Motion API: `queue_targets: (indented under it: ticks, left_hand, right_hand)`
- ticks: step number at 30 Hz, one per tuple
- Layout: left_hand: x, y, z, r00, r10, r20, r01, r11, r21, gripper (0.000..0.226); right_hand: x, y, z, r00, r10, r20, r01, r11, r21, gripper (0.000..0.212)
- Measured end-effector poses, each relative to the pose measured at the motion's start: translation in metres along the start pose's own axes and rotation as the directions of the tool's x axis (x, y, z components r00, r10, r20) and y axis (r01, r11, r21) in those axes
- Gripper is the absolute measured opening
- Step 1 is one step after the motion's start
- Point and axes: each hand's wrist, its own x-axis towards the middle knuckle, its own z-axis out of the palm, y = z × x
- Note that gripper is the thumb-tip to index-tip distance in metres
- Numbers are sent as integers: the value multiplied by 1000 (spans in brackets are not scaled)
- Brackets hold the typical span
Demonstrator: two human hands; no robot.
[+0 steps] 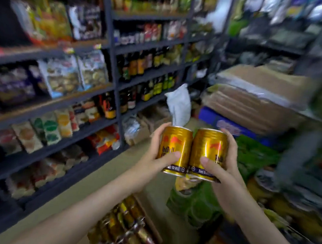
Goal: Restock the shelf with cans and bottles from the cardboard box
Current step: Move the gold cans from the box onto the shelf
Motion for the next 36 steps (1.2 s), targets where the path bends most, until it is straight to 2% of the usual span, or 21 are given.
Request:
queue_targets:
  ticks: [6,10,12,15,21,24,26,29,31,33,36]
  left_hand:
    - [-45,49,204,941,128,314,-177,975,132,66]
    - [-78,74,350,865,229,446,-308,945,113,60]
    - [-92,86,416,838,252,483,-324,943,70,56]
    - [-108,108,514,800,273,534,-336,942,22,63]
    - [-112,153,677,770,313,557,-364,931,-20,60]
    - [-100,167,748,743,377,553,-440,898,-20,76]
    - [-89,169,790,735,417,535,-482,876,-22,83]
    - [-65,165,845,742,468,480,-526,850,-16,70]
    - [-47,165,872,751,481,452,-555,831,36,69]
    - [-30,166,894,772,451,448,-547,830,107,70]
    - [-7,166,912,811,406,422,-526,821,222,72]
  right_hand:
    - [-173,-106,-126,967,-207,-150,189,974,-124,81]
    - [-287,-176,-206,907,-321,-274,268,939,-214,73]
    - [-332,-213,-241,871,-361,-333,284,924,-257,69]
    - [-397,-267,-293,808,-415,-419,292,899,-327,74]
    - [-499,-345,-397,645,-472,-602,279,878,-389,77]
    - [-543,-377,-451,586,-504,-635,279,861,-426,81]
    - [-566,-395,-488,583,-525,-620,249,842,-479,81]
    - [-583,-420,-546,587,-553,-591,166,797,-580,68]
    - [-584,-439,-581,591,-569,-572,103,756,-646,71]
    - [-580,-460,-608,614,-563,-553,38,721,-692,76]
    - [-563,-492,-640,688,-536,-490,51,708,-704,72]
